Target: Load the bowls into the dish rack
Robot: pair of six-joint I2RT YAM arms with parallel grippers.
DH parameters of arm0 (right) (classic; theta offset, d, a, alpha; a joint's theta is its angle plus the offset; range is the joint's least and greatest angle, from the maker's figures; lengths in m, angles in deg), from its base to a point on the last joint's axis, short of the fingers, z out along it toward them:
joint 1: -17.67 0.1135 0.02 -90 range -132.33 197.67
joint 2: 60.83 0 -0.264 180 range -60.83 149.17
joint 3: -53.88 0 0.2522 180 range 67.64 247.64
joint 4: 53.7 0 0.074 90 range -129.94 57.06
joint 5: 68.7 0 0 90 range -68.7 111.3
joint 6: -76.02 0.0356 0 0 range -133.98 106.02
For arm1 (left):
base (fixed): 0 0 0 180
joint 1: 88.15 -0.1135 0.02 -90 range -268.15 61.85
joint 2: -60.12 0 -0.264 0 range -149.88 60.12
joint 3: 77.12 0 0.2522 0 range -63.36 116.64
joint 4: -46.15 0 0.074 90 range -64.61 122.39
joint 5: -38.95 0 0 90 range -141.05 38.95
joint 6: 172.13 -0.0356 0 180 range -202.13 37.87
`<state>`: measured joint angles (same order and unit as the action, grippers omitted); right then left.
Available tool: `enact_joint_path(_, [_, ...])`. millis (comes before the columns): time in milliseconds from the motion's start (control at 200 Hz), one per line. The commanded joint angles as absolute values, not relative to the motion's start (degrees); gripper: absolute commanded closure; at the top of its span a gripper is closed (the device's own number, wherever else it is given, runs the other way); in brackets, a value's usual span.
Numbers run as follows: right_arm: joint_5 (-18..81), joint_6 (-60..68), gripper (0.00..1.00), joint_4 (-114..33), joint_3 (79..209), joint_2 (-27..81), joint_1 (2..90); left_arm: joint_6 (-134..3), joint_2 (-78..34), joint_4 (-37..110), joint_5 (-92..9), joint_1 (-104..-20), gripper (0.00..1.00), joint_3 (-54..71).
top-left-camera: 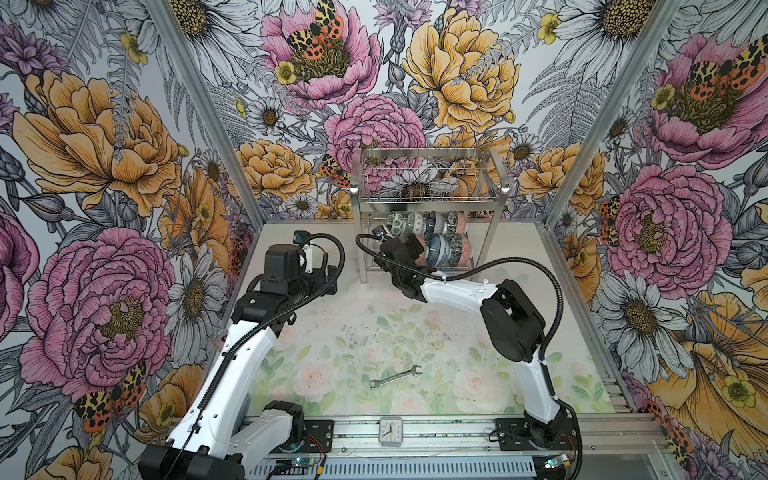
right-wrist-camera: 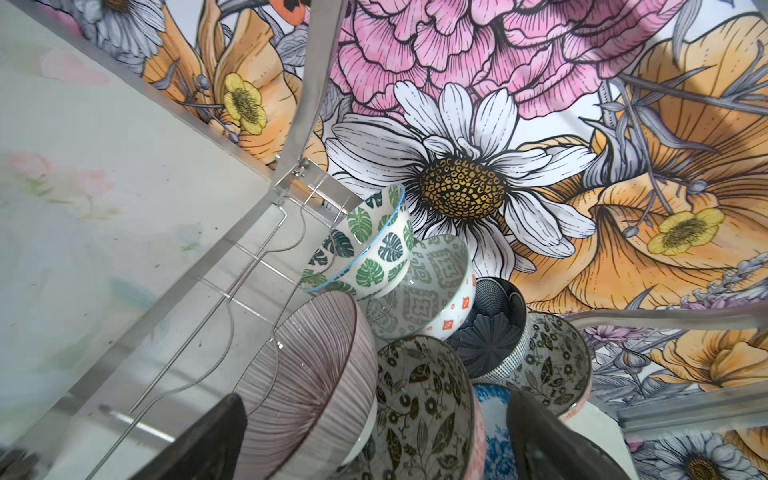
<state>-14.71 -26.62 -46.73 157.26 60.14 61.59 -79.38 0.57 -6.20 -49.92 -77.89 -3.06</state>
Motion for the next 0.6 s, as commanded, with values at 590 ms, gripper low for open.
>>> enact_joint_path(590, [8.7, -15.7, 0.0, -51.7, 111.5, 9.3, 45.0, -71.8, 10.0, 4.2, -66.8, -79.3, 0.01, -8.6])
